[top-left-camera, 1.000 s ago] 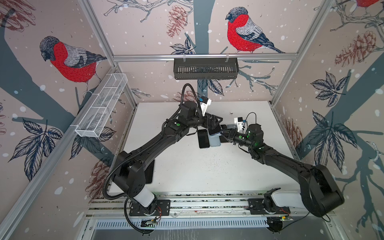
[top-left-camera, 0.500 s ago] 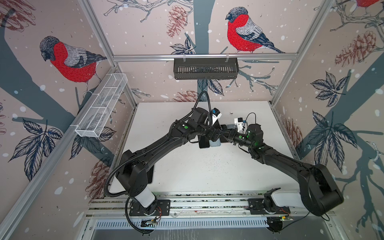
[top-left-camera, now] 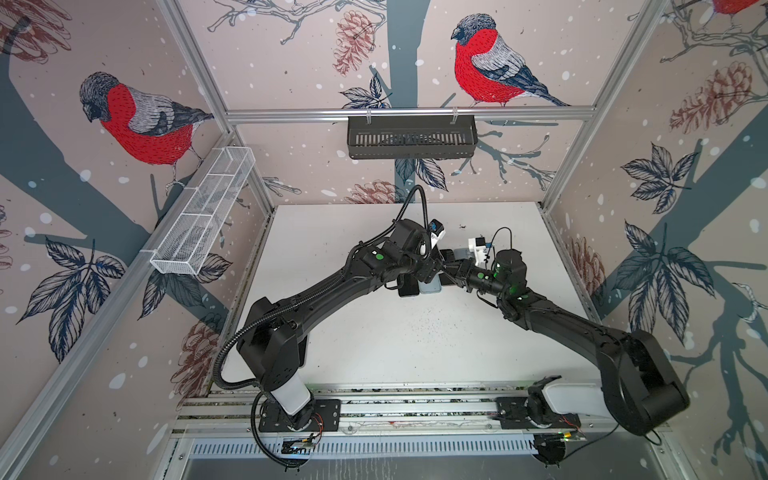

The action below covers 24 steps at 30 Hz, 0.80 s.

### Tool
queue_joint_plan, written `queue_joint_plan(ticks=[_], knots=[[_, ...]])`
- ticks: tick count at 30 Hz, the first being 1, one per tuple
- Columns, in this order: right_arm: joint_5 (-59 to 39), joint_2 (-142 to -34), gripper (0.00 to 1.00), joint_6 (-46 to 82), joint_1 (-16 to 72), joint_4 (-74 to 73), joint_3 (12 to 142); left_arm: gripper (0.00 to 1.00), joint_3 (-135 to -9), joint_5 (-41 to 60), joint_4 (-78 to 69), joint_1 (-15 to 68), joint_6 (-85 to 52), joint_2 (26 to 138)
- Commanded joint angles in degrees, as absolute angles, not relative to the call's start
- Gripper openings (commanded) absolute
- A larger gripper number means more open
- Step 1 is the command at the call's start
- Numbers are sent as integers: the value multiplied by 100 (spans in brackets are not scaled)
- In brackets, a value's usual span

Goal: Take the phone out of the phone case
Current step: 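Lower both grippers toward the table, holding the phone and its case, then pull the blue phone from the case with the left gripper while the right holds it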

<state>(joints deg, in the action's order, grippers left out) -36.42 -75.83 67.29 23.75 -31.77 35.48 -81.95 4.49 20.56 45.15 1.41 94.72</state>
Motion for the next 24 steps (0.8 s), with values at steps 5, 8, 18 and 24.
queue_joint_plan(ticks=[5,8,18,24], knots=[[-3770,-7570,0,6794,2447,-3648,3560,65,-8058,-282,1980,4618,272,9446],[-3781,-7593,0,6807,2461,-3648,3577,61,-7974,-507,1883,4672,312,9396],[-3843,-7665,0,6856,2469,-3651,3621,37,-7729,-618,1682,4772,352,9327],[-3852,-7689,0,6864,2465,-3599,3621,25,-7598,-588,1574,4812,317,9299]])
